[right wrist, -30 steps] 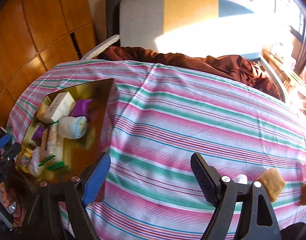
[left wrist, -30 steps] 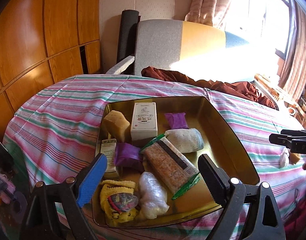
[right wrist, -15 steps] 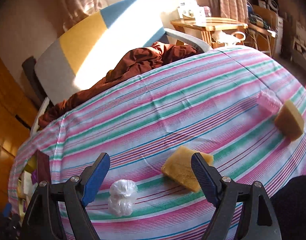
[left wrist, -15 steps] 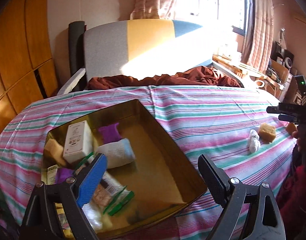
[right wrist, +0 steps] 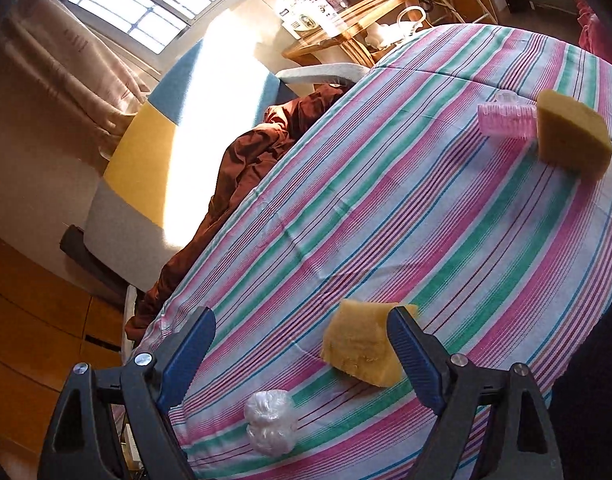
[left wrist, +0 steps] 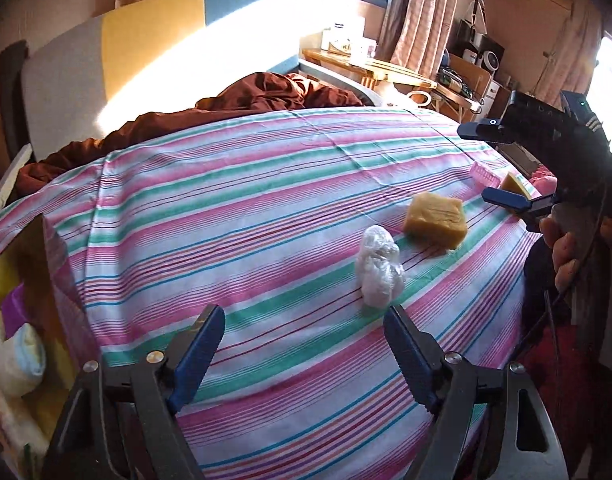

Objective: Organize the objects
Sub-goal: 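Grasp the plastic-wrapped bundle with the left gripper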

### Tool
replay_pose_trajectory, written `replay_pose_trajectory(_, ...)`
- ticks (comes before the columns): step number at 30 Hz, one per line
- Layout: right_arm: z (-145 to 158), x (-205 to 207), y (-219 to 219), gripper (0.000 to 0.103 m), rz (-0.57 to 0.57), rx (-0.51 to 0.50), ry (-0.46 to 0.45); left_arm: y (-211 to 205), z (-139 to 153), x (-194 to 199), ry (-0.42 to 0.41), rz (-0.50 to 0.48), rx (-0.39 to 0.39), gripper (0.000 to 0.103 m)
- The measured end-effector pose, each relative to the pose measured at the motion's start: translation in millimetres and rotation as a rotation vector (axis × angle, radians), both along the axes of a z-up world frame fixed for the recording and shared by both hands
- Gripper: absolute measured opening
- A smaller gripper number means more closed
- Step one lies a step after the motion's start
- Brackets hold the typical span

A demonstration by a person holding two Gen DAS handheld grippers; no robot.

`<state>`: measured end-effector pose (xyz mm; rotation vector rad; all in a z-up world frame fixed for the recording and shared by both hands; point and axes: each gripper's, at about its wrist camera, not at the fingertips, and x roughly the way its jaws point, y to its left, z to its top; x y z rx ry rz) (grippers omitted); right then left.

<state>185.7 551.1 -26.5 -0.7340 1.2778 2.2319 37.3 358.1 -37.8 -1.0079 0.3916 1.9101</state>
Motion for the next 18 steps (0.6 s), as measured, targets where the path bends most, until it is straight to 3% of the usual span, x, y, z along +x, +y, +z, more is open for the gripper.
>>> replay_pose_trajectory(5, -5.4, -1.4, -0.3, 0.089, 0.006, -0.016, -0.013, 45.4, -10.9, 4.8, -0.060, -0.046, 0.005, 0.079)
replay_pose_trajectory(9, -7.4, -2.2, -1.1, 0.089, 0.008, -0.014, -0.030, 77.0, -21.5, 2.6, -0.059, -0.053, -0.017, 0.078)
replay_pose_trajectory(11, -8.5, -3.5, -1.6, 0.089, 0.008, -0.012, -0.048, 90.2, -30.1, -1.6, -0.061, -0.052, -0.036, 0.073)
replay_pose_trajectory(12, -9.1, -4.0, -1.8, 0.089, 0.006, -0.010, -0.059, 95.8, -35.7, -5.2, -0.071, -0.049, -0.052, 0.062)
replay_pose_trajectory(13, -9.7, -3.9, -1.8, 0.089, 0.003, -0.009, -0.068, 100.6, -42.7, -8.6, -0.085, -0.048, -0.073, 0.042)
replay_pose_trajectory(14, -10.0, -3.9, -1.6, 0.089, -0.003, -0.006, -0.079, 102.0, -50.5, -12.5, -0.099, -0.047, -0.091, 0.034)
replay_pose_trajectory(18, -17.6, -10.4, -0.7, 0.089, -0.036, 0.020, -0.216, 82.0, -52.0, -11.4, -0.079, -0.054, -0.040, 0.034)
